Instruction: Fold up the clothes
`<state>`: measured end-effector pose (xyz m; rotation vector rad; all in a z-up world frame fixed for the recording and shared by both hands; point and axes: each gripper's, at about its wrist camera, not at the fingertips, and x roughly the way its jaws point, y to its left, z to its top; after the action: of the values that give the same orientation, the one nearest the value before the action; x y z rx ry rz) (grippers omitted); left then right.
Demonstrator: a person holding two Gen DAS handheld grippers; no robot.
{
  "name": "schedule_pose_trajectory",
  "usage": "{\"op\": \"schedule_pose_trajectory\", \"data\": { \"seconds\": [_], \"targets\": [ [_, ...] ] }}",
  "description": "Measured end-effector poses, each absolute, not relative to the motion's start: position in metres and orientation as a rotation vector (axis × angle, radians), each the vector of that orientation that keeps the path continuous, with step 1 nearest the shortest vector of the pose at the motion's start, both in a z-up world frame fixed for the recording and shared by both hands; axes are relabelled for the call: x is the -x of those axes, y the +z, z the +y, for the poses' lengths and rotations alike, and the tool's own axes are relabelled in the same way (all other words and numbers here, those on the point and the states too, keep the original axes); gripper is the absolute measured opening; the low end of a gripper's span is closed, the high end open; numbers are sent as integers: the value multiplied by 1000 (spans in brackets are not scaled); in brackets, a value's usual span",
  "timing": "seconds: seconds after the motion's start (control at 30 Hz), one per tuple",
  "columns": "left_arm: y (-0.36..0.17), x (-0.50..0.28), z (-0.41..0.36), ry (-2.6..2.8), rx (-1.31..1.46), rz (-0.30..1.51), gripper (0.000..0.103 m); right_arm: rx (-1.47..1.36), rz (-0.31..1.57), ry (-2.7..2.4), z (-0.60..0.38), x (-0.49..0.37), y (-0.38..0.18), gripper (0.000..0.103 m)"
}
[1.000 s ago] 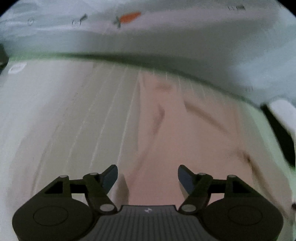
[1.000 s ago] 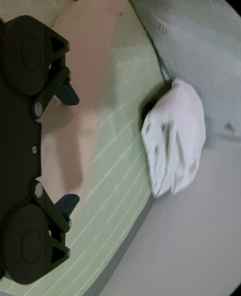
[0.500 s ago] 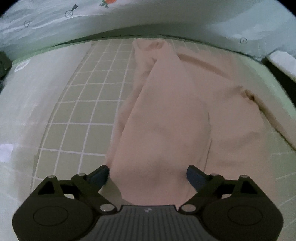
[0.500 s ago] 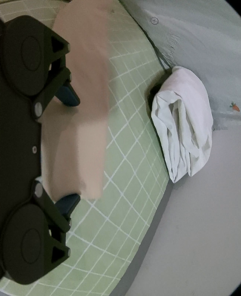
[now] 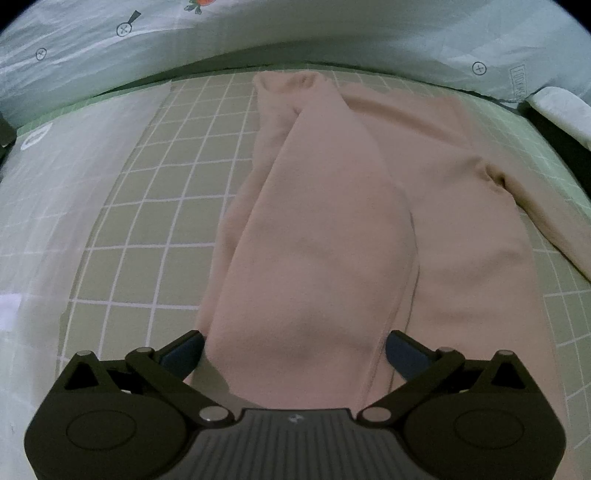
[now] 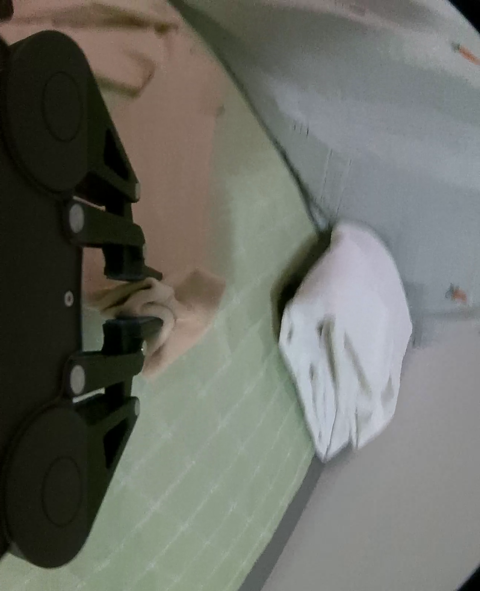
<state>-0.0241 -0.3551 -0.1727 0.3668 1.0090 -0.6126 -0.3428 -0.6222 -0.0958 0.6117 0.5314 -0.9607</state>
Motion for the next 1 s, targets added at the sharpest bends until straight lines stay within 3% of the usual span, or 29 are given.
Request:
{"op": "schedule_pose_trajectory", "data": {
  "seconds": [0.3,0.4,0.5,0.6,0.67,0.73,0.77,1.0],
  "targets": [
    [-173,27,-355,-608,-364,999,103,-576,523,-495,-564,256,-70,19],
    [-174,28,-353,-607,-360,990,103,-519,629,-379,-537,234,-82,23],
    [-174,29,-352,-608,-354,977,103,-473,707,-361,-524,229,-92,38],
    [-174,31,-350,-607,-348,961,103,-506,668,-408,-531,240,-87,60],
    [-173,31,-350,-605,-347,961,103,-538,628,-467,-538,251,-82,84],
    [-172,30,-351,-604,-348,968,103,-556,582,-539,-545,265,-78,93],
    [-171,29,-351,-604,-348,975,103,-540,568,-579,-547,272,-78,102],
    [-145,31,-354,-609,-286,925,103,-362,619,-841,-556,305,-92,103]
  ]
}}
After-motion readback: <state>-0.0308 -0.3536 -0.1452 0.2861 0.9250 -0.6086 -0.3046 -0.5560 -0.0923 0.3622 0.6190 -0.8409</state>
